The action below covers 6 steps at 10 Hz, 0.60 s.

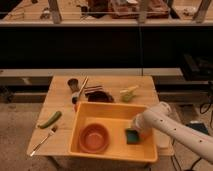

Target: Wipe tray with sponge

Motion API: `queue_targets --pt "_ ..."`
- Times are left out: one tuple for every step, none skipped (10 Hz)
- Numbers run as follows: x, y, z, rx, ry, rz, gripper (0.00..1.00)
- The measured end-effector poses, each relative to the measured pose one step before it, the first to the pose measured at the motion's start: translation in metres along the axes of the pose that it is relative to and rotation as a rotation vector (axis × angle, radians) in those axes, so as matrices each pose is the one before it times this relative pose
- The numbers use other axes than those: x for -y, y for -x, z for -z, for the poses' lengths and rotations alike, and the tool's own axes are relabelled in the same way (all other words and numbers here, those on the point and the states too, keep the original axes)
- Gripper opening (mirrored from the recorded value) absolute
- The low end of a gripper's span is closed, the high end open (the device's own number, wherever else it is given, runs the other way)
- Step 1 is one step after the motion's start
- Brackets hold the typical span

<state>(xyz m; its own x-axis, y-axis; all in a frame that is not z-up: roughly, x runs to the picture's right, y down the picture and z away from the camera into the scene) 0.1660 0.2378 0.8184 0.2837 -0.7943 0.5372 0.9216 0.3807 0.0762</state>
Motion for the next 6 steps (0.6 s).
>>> queue_targets --pt "-0.00244 0.00521 0.004 -0.00395 -0.00118 -0.00858 0.0" --pt "0.00256 0.00656 0.00239 0.00098 -0.00423 0.00434 0.0" --pt "0.00251 0.01382 0.00578 -0.00004 -0.00452 0.00851 0.0" --pt "0.00223 0.00977 0.00448 0.00219 -0.00312 0.00958 0.0" --pt "0.00387 0.01034 0.00388 0.00337 -0.00114 0.0147 0.0" --pt "0.01556 0.01162 0.00073 0.01104 -0.00793 0.03736 0.0"
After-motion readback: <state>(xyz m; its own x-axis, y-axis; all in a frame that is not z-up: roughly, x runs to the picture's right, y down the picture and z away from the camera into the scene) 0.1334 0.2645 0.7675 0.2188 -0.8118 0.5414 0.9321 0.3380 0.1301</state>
